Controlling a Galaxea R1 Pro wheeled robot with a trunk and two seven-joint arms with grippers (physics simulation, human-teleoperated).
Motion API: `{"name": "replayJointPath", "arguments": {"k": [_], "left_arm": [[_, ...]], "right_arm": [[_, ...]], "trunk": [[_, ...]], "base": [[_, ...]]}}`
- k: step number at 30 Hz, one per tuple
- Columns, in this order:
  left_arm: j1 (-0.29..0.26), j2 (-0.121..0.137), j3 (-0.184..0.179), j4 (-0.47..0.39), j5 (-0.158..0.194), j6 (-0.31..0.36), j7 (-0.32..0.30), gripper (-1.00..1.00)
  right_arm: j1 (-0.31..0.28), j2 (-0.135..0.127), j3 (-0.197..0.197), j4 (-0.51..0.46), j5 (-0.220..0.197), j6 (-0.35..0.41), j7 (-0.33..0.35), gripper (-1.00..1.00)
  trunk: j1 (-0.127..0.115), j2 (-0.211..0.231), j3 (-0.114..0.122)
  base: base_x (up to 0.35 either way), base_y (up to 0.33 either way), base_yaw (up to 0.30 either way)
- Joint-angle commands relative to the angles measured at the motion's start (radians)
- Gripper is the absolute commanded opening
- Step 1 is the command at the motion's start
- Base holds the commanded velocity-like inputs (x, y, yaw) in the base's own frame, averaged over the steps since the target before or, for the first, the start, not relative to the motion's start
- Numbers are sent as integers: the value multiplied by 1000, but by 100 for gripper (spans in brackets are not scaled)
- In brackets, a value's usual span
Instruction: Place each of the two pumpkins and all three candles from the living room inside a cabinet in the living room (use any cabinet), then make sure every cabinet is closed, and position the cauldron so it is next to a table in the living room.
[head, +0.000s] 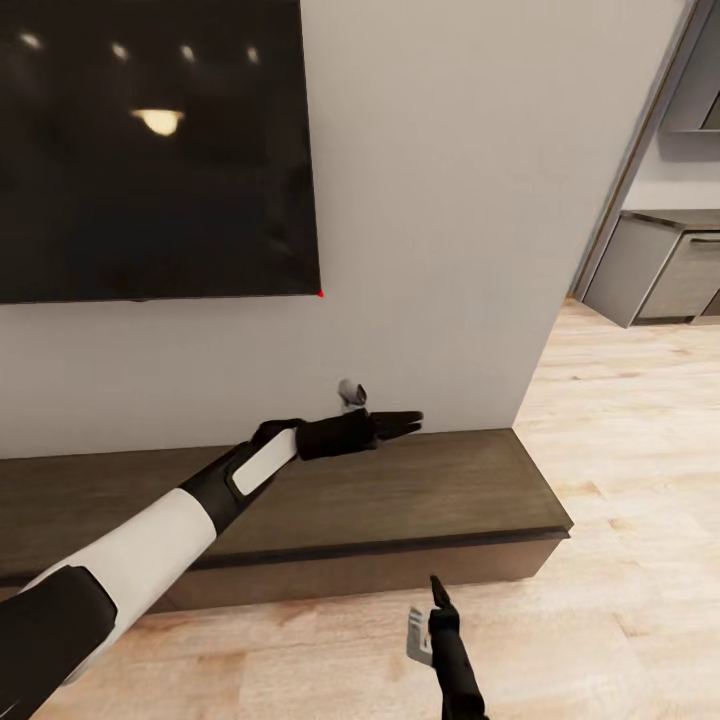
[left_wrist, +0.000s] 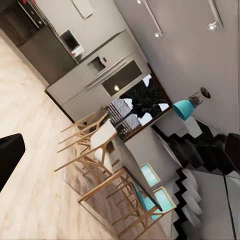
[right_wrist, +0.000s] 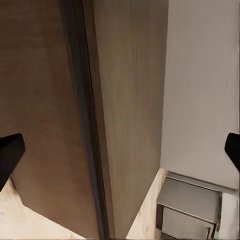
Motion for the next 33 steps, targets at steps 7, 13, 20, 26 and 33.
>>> {"name": "replayJointPath", "arguments": {"k": [7,13,20,26,33], "left_arm": [[2,-7,-1,-17,1,-2,1,100],[4,-22,0,-19,1,-5,-1,100],[6,-35,0,-18,1,-6,6,100],[7,-60,-1,-7,0,-6,9,100],[11,-61,0,-2,6,-7,9,100]], "right_arm": [[-53,-4,42,33,10,0,4,100],[-92,-4,59,77,8,-9,4,100],[-96,-18,61,75,1,-153,-2,100],[-96,-40,58,68,-3,-177,-8,100],[-96,-42,56,68,-6,-185,-9,100]], "trunk": [[0,0,0],[0,0,0],[0,0,0],[0,0,0],[0,0,0]], "base": [[0,0,0],[0,0,0],[0,0,0],[0,0,0],[0,0,0]]}}
